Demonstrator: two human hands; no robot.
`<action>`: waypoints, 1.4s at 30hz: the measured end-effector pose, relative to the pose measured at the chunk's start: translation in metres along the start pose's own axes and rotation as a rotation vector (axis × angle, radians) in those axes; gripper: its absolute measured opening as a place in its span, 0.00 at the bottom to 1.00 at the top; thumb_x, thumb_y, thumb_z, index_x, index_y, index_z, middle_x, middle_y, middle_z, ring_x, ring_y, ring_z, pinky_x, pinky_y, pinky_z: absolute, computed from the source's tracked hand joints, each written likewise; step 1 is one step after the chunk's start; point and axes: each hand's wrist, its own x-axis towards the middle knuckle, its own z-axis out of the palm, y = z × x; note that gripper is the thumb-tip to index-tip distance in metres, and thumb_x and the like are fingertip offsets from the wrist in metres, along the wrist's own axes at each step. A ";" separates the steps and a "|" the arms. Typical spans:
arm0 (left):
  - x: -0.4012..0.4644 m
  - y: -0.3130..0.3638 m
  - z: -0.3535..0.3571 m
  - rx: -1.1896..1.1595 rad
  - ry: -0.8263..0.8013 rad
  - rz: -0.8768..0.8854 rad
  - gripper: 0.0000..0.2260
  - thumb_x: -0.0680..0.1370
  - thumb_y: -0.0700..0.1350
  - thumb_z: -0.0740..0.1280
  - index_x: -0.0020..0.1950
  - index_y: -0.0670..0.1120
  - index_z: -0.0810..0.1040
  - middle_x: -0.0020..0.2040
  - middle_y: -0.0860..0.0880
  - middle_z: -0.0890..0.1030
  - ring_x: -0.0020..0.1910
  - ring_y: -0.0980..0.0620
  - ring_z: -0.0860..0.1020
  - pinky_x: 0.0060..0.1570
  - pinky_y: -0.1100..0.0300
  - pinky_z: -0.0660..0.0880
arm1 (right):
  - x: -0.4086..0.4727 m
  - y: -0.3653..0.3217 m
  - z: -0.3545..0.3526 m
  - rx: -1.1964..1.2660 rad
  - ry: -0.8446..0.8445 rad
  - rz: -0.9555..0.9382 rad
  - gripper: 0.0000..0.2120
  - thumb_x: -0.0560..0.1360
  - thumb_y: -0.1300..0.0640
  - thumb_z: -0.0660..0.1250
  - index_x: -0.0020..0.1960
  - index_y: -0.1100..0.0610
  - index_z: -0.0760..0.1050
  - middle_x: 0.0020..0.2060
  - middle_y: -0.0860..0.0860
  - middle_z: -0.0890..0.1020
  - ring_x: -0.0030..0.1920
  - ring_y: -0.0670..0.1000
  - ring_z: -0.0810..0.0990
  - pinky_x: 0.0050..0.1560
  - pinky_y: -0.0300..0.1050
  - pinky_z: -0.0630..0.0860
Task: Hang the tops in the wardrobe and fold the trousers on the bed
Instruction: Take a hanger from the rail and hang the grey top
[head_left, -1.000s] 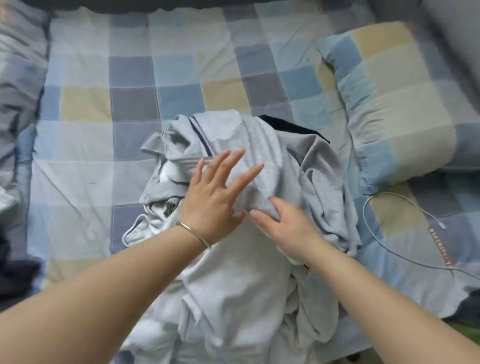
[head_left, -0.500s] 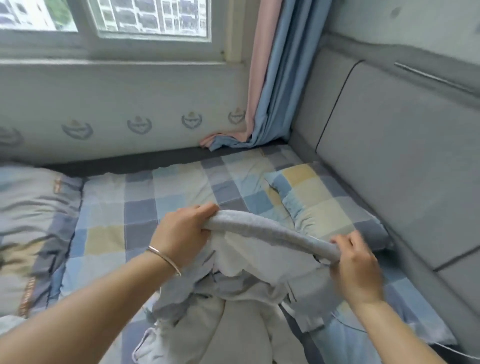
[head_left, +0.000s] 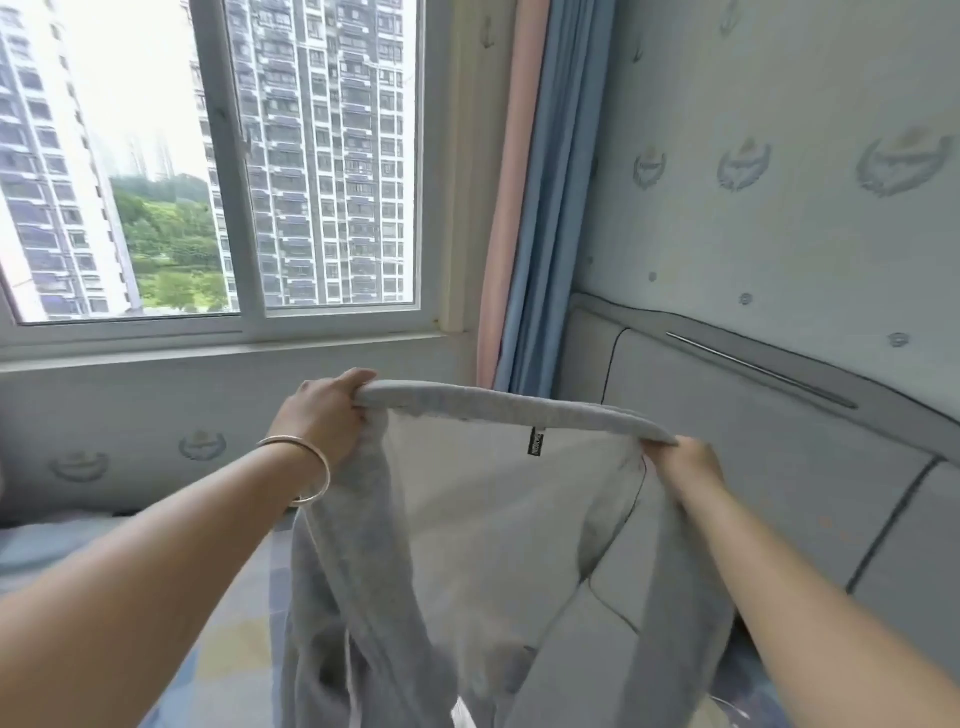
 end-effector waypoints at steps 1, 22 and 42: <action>-0.003 -0.002 -0.008 0.004 0.010 -0.004 0.20 0.75 0.40 0.61 0.63 0.57 0.74 0.56 0.41 0.80 0.53 0.39 0.77 0.51 0.52 0.72 | -0.004 -0.018 -0.015 -0.012 0.027 -0.059 0.17 0.76 0.51 0.63 0.53 0.63 0.80 0.53 0.64 0.81 0.55 0.62 0.78 0.44 0.47 0.68; -0.140 0.234 0.007 -1.333 -0.959 -0.221 0.08 0.76 0.45 0.64 0.43 0.44 0.81 0.30 0.45 0.82 0.25 0.49 0.80 0.26 0.61 0.78 | -0.222 0.042 -0.263 0.606 0.205 0.218 0.06 0.74 0.60 0.64 0.44 0.60 0.80 0.41 0.56 0.82 0.42 0.54 0.81 0.46 0.44 0.76; -0.674 0.618 -0.213 -1.616 -1.022 1.178 0.17 0.63 0.49 0.76 0.30 0.37 0.76 0.28 0.42 0.79 0.22 0.57 0.71 0.24 0.60 0.69 | -0.686 0.086 -0.610 0.009 1.340 -0.044 0.09 0.74 0.58 0.64 0.35 0.53 0.76 0.33 0.48 0.80 0.38 0.47 0.79 0.43 0.44 0.77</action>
